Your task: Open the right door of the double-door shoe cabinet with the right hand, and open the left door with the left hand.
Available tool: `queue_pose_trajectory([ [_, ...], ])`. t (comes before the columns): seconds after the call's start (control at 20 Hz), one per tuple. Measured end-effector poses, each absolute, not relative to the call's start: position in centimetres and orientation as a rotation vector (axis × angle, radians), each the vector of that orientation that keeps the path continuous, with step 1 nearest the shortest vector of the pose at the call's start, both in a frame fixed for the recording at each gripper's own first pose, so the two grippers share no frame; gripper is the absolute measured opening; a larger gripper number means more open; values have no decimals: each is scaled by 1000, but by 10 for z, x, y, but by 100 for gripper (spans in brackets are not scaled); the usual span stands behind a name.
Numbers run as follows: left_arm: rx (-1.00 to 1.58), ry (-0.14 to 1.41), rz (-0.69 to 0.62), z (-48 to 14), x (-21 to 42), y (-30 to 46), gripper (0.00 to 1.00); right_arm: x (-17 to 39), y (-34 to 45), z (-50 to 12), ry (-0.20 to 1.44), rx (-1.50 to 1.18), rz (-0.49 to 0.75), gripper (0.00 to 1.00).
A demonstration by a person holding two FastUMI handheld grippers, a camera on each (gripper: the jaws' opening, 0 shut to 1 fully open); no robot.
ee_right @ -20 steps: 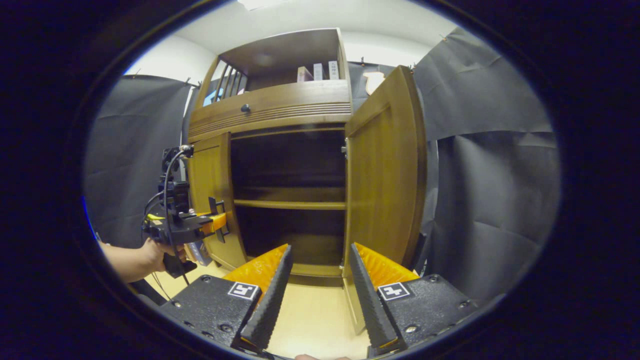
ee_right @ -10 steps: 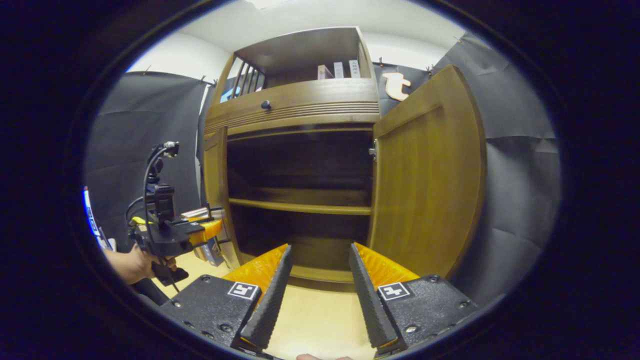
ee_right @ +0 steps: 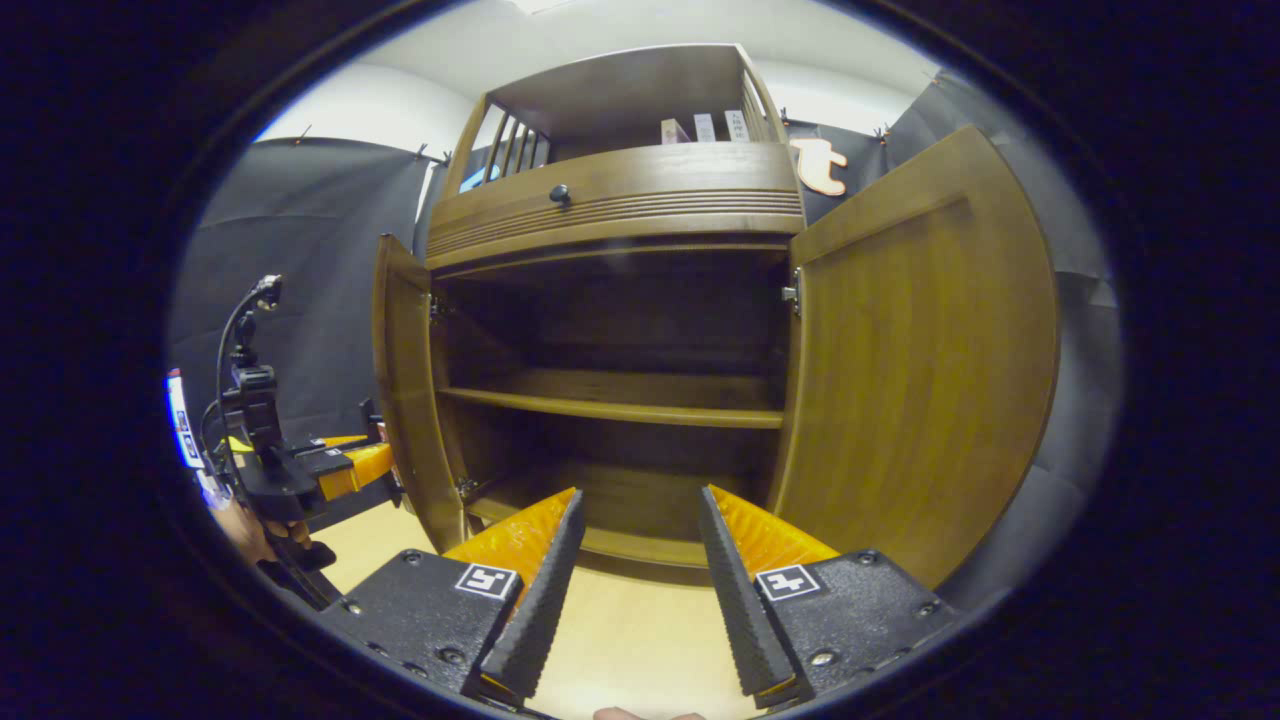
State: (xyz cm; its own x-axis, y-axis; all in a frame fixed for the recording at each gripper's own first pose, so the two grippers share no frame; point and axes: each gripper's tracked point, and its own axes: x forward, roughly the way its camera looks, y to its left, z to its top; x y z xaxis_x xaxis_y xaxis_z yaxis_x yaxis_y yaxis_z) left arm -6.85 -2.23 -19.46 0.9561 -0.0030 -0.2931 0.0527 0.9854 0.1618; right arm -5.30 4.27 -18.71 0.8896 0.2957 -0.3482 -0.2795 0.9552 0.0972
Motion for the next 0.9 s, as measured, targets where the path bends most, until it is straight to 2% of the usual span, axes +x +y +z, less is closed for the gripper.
queue_pose_trajectory([
  [0.1,182,294,0,-193,-75,-6,22,-52,48,-188,372,46,307,73],
  [0.25,157,295,47,-190,-84,21,17,-52,52,-189,376,38,308,77],
  [0.6,152,280,110,-177,-94,72,17,-49,63,-187,373,28,319,76],
  [0.65,141,284,119,-178,-95,80,19,-47,68,-187,375,24,326,76],
  [0.7,115,285,113,-176,-98,83,13,-46,71,-186,377,20,329,77],
  [0.9,92,297,94,-177,-100,94,12,-46,84,-189,385,7,346,77],
])
